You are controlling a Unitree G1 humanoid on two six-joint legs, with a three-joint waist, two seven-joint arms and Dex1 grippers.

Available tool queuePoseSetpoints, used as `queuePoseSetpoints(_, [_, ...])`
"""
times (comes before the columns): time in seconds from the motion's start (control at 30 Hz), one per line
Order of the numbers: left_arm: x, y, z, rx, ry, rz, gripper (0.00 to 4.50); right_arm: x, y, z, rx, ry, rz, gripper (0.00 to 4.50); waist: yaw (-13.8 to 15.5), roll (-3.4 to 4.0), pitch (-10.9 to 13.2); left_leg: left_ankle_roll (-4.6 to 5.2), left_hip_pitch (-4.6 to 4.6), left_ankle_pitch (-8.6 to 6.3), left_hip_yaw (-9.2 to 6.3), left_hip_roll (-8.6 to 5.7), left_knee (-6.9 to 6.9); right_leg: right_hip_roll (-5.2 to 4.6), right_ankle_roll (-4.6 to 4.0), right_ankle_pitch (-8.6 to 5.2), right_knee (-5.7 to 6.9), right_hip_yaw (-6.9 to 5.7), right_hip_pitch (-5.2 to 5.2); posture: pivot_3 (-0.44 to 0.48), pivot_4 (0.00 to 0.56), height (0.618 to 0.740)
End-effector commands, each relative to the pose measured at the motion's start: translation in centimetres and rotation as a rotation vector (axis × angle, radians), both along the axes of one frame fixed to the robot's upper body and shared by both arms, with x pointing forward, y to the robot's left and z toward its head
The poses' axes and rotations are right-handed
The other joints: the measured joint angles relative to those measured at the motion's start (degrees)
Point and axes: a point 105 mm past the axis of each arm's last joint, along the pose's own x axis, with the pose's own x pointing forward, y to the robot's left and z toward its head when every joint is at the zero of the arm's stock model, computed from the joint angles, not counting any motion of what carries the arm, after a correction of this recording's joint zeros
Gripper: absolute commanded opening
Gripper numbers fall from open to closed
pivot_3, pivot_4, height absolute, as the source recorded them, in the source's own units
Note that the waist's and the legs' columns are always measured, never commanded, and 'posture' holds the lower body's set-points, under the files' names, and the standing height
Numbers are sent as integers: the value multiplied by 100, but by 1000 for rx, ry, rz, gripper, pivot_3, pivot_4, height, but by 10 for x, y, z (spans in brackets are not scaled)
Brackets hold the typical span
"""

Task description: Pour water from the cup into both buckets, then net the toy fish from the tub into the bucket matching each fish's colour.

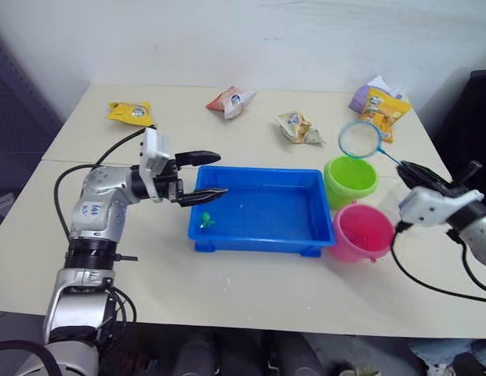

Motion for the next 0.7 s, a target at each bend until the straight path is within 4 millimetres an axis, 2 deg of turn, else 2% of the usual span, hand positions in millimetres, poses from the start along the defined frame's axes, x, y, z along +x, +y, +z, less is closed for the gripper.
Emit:
queuePoseSetpoints(0.03, [-3, 25, -3, 82, -19, 27, 4411, -8, 48, 2, 141, 241, 193, 0, 20, 0, 0, 0, 1, 0, -2, 0, 0, -1, 0, 0, 2, 0, 0, 0, 150, 738])
queuePoseSetpoints(0.13, [-3, 43, -5, 183, -25, 47, 4411, -8, 79, -5, 210, 431, 247, 0, 40, 0, 0, 4, -1, -2, -9, 1, 0, -5, -2, -1, 5, -4, 1, 0, 150, 738])
queuePoseSetpoints(0.27, [-9, 57, -8, 311, -22, 35, 4411, -14, 112, -31, 264, 727, 253, 0, 80, 0, 0, 17, -16, -10, -24, -4, 1, -20, -4, -1, 6, -15, -2, 0, 150, 738])
queuePoseSetpoints(0.33, [-12, 61, -9, 358, -26, 33, 4411, -16, 127, -52, 218, 824, 229, 0, 95, 0, 0, 21, -24, -13, -34, -8, 0, -27, -4, -2, -1, -21, -2, 0, 150, 738])
queuePoseSetpoints(0.4, [-14, 64, -12, 390, -20, 38, 4411, -12, 130, -64, 182, 868, 175, 0, 100, 0, 0, 23, -28, -15, -33, -10, 0, -30, -4, -2, -4, -22, -4, 0, 150, 738])
queuePoseSetpoints(0.53, [-16, 65, -19, 413, -6, 46, 4411, 10, 132, -65, 139, 871, 89, 0, 75, 0, 0, 27, -37, -16, -26, -16, 3, -36, -4, -2, 1, -19, -20, 0, 150, 738])
queuePoseSetpoints(0.63, [-17, 63, -23, 408, 1, 47, 4411, 18, 135, -71, 66, 902, 73, 0, 47, 0, 0, 27, -38, -16, -23, -17, 1, -36, -5, -2, 10, -19, -29, 0, 150, 738])
queuePoseSetpoints(0.7, [-18, 61, -27, 411, 6, 45, 4411, 19, 147, -75, 40, 945, 108, 0, 44, 0, 0, 26, -39, -15, -21, -16, 0, -34, -5, -2, 14, -19, -34, 0, 150, 738])
